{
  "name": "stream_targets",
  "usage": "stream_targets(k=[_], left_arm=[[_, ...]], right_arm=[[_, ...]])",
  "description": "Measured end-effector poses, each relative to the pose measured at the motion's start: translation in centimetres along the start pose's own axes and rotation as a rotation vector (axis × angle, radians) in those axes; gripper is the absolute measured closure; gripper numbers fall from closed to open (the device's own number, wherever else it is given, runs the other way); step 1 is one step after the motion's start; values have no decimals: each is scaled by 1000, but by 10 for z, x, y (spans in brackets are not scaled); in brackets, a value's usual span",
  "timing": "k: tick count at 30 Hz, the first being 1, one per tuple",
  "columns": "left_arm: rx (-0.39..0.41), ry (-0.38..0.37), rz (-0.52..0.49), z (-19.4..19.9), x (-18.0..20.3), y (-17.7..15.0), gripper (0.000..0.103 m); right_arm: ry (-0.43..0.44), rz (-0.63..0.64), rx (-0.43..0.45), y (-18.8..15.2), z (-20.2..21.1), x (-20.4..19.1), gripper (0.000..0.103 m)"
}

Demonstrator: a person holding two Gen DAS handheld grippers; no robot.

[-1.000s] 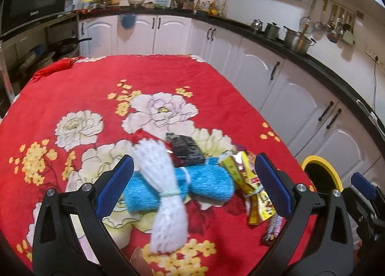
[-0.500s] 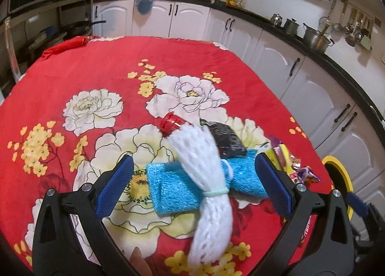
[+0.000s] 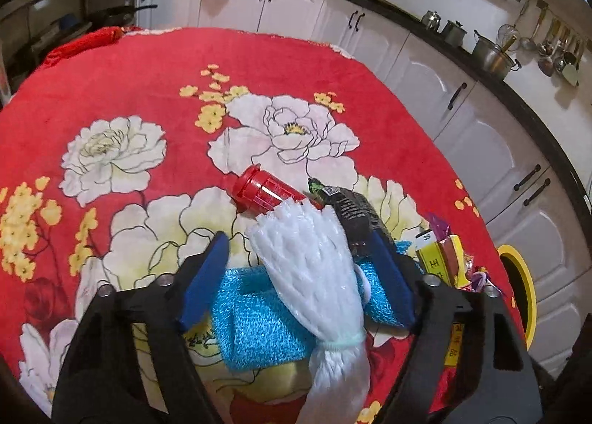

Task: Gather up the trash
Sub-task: 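Grasp the white mesh bundle with the left tool while the right tool grasps the chocolate bar wrapper, then carry the white mesh bundle and chocolate bar toward the yellow bin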

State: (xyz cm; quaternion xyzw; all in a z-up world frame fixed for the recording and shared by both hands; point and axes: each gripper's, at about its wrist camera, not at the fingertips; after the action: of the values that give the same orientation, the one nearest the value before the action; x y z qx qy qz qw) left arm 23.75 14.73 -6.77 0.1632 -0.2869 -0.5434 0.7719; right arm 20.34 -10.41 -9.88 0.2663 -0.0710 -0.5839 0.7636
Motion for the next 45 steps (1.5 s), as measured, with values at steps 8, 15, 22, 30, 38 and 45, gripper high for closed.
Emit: stream_targets(k=[8, 15, 22, 30, 38, 45], left_arm=[[-28, -28, 6, -6, -6, -3, 72], [5, -52, 9, 14, -10, -4, 80], [45, -70, -18, 38, -3, -4, 85], [83, -101, -82, 57, 26, -4, 86], [99, -137, -141, 63, 61, -2, 86], [92, -174, -204, 58, 99, -4, 86]], right_arm=[[-12, 28, -16, -2, 0, 6, 83], [-6, 19, -8, -4, 7, 11, 86], [14, 15, 28, -3, 22, 15, 86], [24, 20, 79, -2, 44, 19, 86], [22, 3, 126, 0, 65, 29, 86], [4, -32, 170, 2, 81, 49, 86]])
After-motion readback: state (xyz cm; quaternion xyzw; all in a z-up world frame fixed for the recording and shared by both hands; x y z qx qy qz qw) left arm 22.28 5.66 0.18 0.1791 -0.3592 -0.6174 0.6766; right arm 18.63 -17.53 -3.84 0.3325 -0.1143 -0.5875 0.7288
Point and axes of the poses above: each gripper's, at about its wrist camera, not at the fingertips, and z roughly against the way its jaws point, x to its right, y to its top, and after that the axes turned 4 degrees about -x, right-handed
